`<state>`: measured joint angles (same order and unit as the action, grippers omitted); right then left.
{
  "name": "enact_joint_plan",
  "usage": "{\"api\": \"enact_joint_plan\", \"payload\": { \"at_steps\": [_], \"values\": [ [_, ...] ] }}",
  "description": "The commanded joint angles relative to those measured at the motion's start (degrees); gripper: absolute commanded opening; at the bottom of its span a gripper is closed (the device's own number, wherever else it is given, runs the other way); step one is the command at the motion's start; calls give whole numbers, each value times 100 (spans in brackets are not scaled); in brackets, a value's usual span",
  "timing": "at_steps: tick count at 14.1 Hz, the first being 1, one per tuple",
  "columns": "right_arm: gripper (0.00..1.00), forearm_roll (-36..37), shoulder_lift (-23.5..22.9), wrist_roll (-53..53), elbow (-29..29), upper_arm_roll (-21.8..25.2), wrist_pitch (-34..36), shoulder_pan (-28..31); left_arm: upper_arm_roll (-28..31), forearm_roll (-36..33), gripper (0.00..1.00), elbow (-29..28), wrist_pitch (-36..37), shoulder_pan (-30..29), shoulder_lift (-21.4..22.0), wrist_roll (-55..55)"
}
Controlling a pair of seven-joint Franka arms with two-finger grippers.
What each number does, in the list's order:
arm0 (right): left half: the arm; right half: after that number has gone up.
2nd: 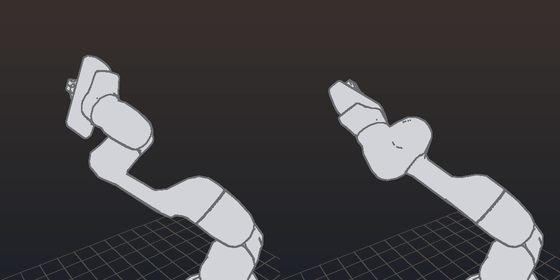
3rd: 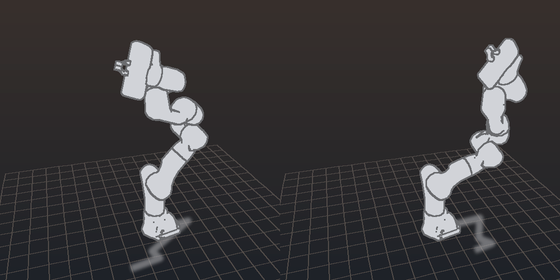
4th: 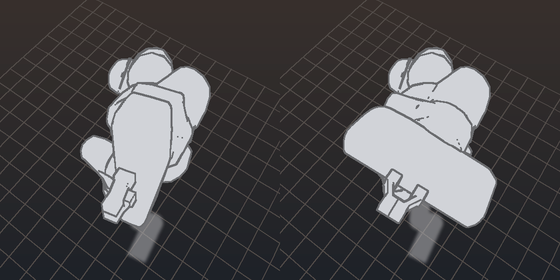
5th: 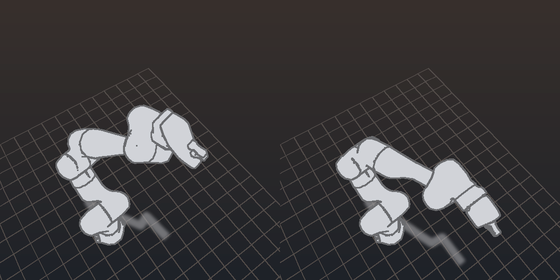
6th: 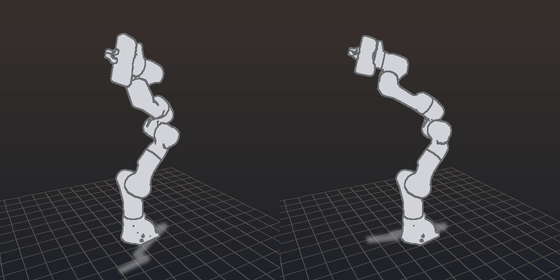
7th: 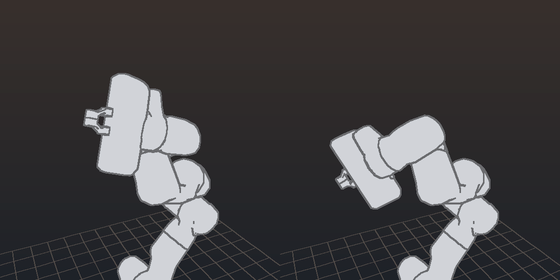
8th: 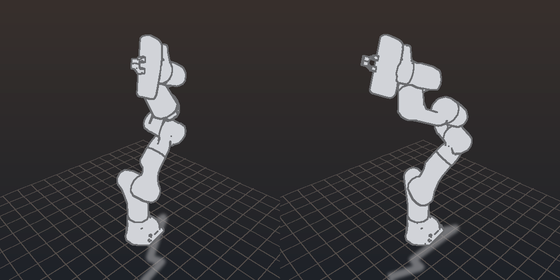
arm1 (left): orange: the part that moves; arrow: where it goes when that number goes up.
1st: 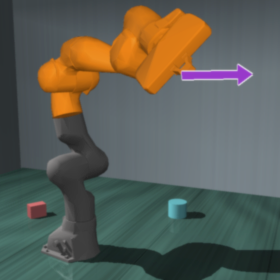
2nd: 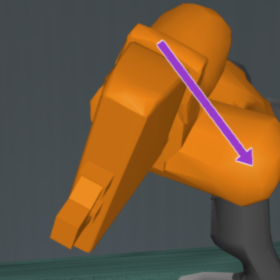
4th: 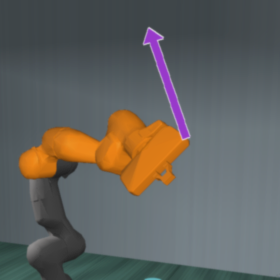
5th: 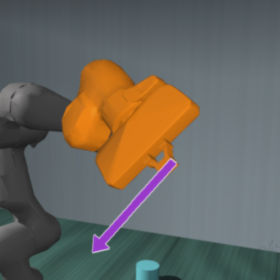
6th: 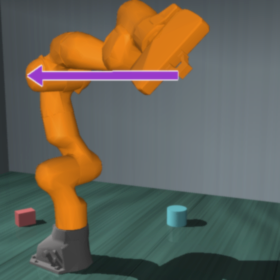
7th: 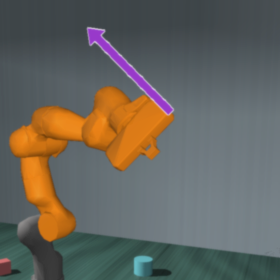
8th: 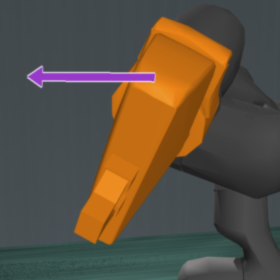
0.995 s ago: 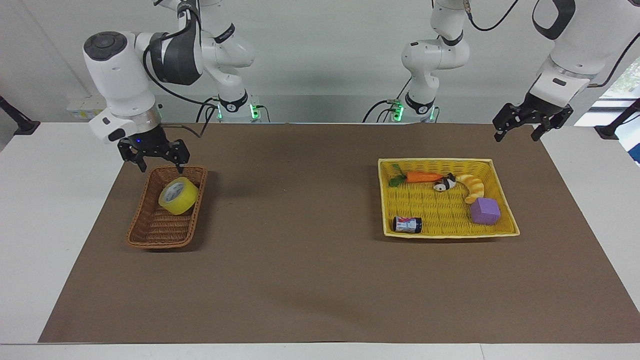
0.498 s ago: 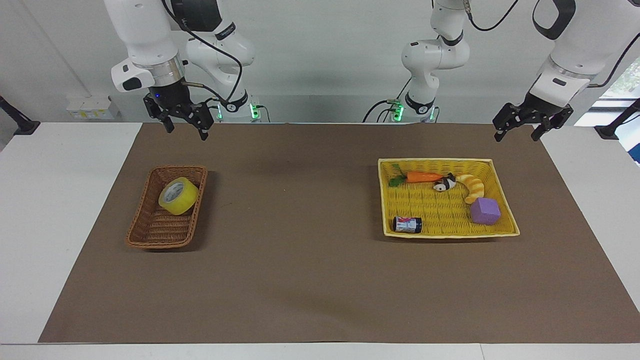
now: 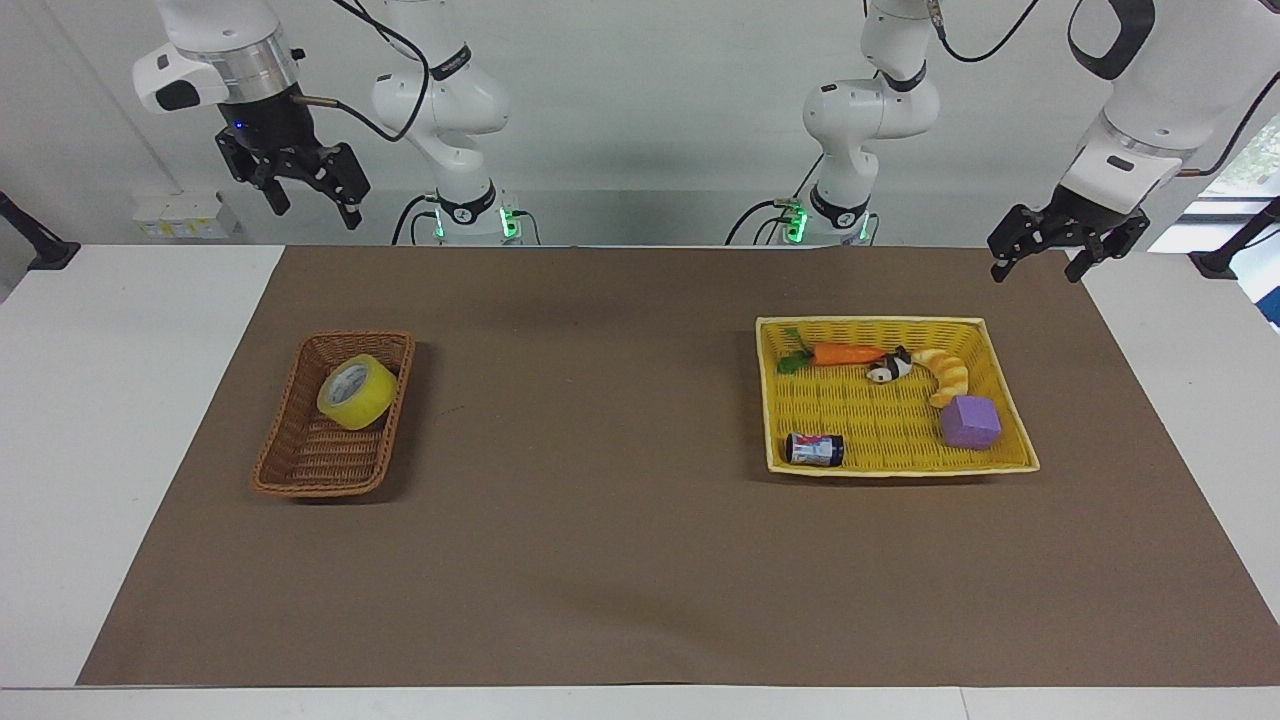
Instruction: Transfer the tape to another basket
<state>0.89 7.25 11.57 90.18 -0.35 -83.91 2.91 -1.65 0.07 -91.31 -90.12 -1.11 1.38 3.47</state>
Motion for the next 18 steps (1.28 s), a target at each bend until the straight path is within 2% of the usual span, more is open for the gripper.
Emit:
{"api": "enact_joint_plan", "payload": {
  "at_steps": [1, 5, 6, 8, 9, 12, 18],
  "values": [
    [100, -63, -31, -313, -106, 44, 41, 69, -29, -51, 100, 78, 152, -108, 20, 110],
    [100, -63, 5, -304, -80, 70, 120, -115, -37, -42, 100, 70, 152, -117, 29, 119],
    [100, -54, 14, -304, -62, 245, 138, -255, -38, -42, 100, 70, 126, -117, 29, 110],
    [100, -37, 5, -313, -71, 1085, 94, -981, -38, -42, 100, 70, 152, -117, 29, 119],
    [100, -54, -12, -322, -62, 1220, 76, -1047, -38, -42, 100, 70, 117, -117, 29, 110],
    [100, -54, -48, -514, -71, 582, 59, -416, -38, -42, 100, 61, 126, -117, 37, 110],
    [100, -54, -13, -533, -53, 589, 129, -423, -55, -42, 100, 26, 144, -108, 72, 119]
  ]
}}
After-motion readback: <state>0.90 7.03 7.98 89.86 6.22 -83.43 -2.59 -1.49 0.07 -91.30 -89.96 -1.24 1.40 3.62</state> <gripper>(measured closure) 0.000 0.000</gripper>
